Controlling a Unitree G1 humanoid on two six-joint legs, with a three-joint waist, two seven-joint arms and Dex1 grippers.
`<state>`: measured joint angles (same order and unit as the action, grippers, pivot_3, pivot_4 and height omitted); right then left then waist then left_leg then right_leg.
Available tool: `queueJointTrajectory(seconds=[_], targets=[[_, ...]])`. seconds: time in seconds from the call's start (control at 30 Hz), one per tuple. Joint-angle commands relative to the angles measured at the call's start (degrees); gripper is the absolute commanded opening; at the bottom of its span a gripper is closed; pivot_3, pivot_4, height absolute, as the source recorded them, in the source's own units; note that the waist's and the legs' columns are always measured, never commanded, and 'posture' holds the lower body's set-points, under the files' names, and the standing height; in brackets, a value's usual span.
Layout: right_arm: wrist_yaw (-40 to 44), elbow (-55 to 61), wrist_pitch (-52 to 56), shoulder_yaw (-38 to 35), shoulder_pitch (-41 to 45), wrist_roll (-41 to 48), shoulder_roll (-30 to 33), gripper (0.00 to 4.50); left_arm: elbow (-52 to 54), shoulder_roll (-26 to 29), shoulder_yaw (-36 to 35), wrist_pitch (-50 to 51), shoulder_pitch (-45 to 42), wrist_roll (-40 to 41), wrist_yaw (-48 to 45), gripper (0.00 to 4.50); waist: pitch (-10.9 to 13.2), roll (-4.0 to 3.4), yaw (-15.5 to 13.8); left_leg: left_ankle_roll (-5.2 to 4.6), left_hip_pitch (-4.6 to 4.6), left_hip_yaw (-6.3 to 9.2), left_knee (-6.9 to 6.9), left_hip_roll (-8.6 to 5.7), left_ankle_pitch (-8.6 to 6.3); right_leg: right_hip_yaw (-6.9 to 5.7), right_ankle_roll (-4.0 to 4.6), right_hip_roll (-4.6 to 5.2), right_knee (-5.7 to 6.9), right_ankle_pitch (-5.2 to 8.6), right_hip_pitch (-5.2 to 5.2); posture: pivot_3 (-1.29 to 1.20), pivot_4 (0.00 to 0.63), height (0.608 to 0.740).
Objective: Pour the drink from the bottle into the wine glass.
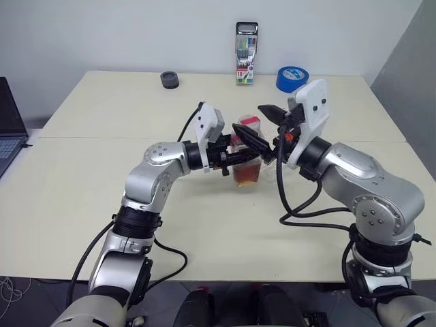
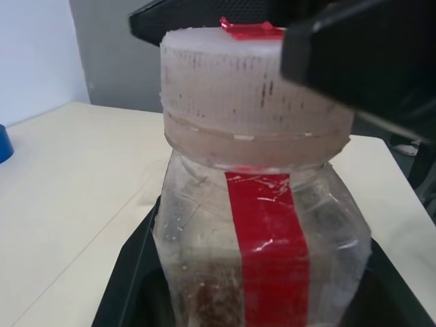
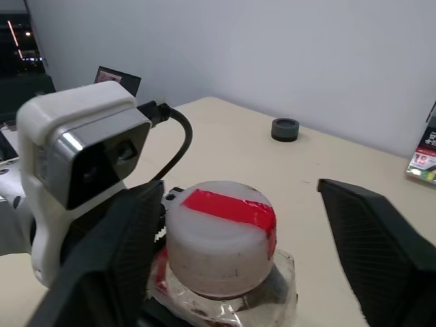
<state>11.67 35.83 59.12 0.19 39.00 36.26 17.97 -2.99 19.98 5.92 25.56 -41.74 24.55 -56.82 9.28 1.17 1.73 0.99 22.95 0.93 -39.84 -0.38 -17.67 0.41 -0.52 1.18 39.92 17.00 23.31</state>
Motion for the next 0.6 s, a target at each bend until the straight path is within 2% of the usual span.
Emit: queueJointTrajectory(seconds=[0.03, 0.1, 0.27, 0.37, 0.47, 0.6], targets=[[0.81, 2.4, -0.9, -0.33, 0.49, 0.83, 0.27, 2.4, 1.52, -0.37, -0.73, -1.78, -1.37, 0.23, 0.25, 1.77, 0.0, 0.0, 0.0, 0.0, 0.0, 0.0, 0.0, 0.0, 0.0, 0.0, 0.0, 0.0, 0.0, 0.0, 0.0, 0.0, 0.15, 0.74], [0.97, 2.13, -1.12, -0.26, 0.58, 0.77, 0.39, 1.76, 1.42, -0.32, -0.76, -1.9, -1.4, 0.16, 0.13, 1.77, 0.0, 0.0, 0.01, -0.01, 0.0, 0.0, 0.0, 0.0, -0.01, 0.0, 0.0, 0.0, 0.0, 0.0, 0.0, 0.0, 0.15, 0.74], [1.87, 1.16, -1.63, -0.06, 1.07, 0.62, 1.01, 1.77, 1.21, -0.15, -0.87, -2.12, -1.57, 0.07, -0.09, 1.77, 0.0, 0.0, 0.01, -0.01, 0.0, 0.0, 0.0, 0.0, -0.01, 0.0, 0.0, 0.0, 0.0, 0.0, 0.0, 0.0, 0.15, 0.74], [5.37, -0.57, -2.33, -0.38, 1.98, 1.51, 3.16, 1.77, 2.61, 0.04, -0.77, -0.82, -1.45, 1.49, -1.35, 1.77, 0.0, 0.0, 0.01, -0.03, 0.0, 0.0, 0.0, 0.0, -0.01, 0.0, 0.0, 0.0, 0.0, 0.0, 0.0, 0.0, 0.15, 0.74], [17.28, -6.13, -3.13, -2.88, 5.56, 7.16, 8.05, 1.77, 6.32, 0.88, 0.33, 0.78, -0.39, 4.0, -4.89, 1.77, 0.02, -0.02, 0.05, -0.16, -0.01, 0.0, 0.0, -0.01, -0.09, -0.01, 0.0, 0.0, 0.0, 0.0, 0.0, 0.0, 0.15, 0.74], [31.38, -14.07, -5.61, -1.09, 9.97, 8.9, 14.08, 1.77, 9.46, 1.99, 0.5, 3.9, -0.73, 7.81, -8.31, 1.77, 0.02, -0.03, 0.05, -0.18, -0.02, 0.02, 0.02, -0.01, -0.1, -0.04, 0.0, -0.01, -0.05, 0.0, -0.03, 0.0, 0.15, 0.74]])
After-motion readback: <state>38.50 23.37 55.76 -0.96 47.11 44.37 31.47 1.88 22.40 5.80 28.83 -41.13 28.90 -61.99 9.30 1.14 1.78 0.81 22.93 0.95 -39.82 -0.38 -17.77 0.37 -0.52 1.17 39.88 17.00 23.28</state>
